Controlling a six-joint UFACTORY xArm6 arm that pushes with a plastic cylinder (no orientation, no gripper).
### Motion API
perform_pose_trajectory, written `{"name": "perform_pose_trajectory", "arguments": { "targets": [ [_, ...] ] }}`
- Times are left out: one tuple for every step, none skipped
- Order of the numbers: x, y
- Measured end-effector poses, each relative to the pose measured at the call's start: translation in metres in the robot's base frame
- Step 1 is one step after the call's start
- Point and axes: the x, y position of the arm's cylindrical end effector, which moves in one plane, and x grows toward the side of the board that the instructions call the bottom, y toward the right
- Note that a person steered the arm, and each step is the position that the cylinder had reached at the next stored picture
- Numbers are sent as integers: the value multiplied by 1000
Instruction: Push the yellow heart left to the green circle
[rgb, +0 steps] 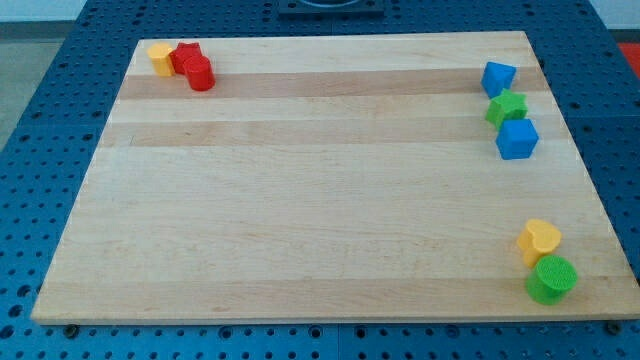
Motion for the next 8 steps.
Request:
{"name": "perform_pose_trajectory", "arguments": {
  "targets": [
    [-5,-18],
    [-7,-39],
    [-19,-52],
    [-24,-64],
    [-30,-79],
    [-30,-104],
    [-30,-135],
    [-30,-167]
  ]
}}
